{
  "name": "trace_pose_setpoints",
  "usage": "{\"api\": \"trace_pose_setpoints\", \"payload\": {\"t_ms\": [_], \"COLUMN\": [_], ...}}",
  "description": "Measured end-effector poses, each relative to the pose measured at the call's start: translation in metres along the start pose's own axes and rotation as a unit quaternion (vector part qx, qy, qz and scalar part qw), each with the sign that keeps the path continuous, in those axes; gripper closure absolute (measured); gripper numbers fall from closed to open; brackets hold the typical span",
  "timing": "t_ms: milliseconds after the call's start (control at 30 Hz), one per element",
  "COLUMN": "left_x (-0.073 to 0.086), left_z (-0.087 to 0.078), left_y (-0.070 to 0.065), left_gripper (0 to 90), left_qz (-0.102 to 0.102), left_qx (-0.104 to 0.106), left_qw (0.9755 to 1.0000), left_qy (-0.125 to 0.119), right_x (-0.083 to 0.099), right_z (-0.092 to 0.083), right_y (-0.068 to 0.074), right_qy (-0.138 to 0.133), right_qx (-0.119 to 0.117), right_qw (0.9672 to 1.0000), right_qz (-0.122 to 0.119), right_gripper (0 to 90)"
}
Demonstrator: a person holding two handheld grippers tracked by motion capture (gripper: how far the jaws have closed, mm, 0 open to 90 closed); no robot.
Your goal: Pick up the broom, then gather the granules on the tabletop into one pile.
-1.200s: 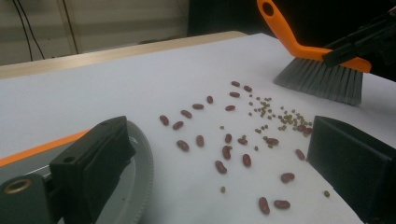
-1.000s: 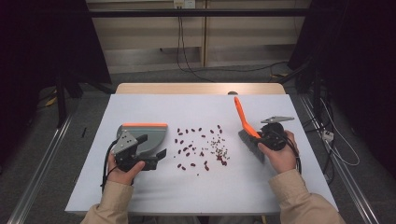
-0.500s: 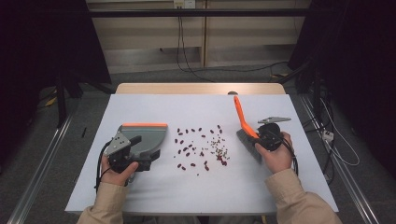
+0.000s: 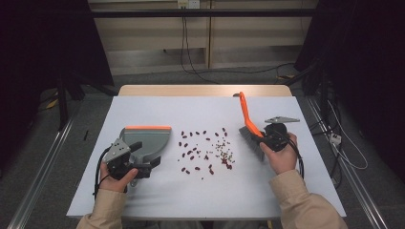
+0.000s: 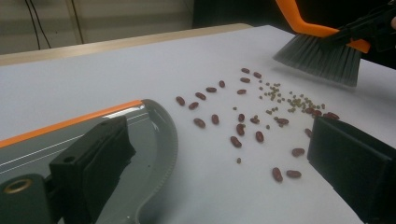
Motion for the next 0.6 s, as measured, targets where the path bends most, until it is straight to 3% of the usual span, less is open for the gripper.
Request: {"api": "trace_pose_setpoints", "payload": {"t_ms": [233, 600], "left_x": [0.001, 0.003], "left_z": [-0.001, -0.005], "left_y": [0.001, 0.002], "left_gripper": [5.9, 5.9], "left_qz": [-0.002, -0.006], "left_qx": [-0.001, -0.004], "left_qw": [1.0000, 1.0000], "left_qy": [0.001, 0.002], "right_x": [-0.005, -0.021], "right_z": [0.004, 0.014], "right_y": [-0.001, 0.002], "right_qy": [-0.009, -0.029], "right_qx": [-0.005, -0.003], "right_qw": [0.9999, 0.9996], "right_qz": [0.008, -0.005], "right_gripper": [71.1, 71.0]}}
Point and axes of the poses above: each handheld gripper's, and its own axes: z roughly forward along the jaws, x roughly out of its underside, y roughly to its left, the point moved 3 cm from there along z, roughly forward along the jaws, and after that the axes turned 9 degrees about z, right-handed, at the moved point
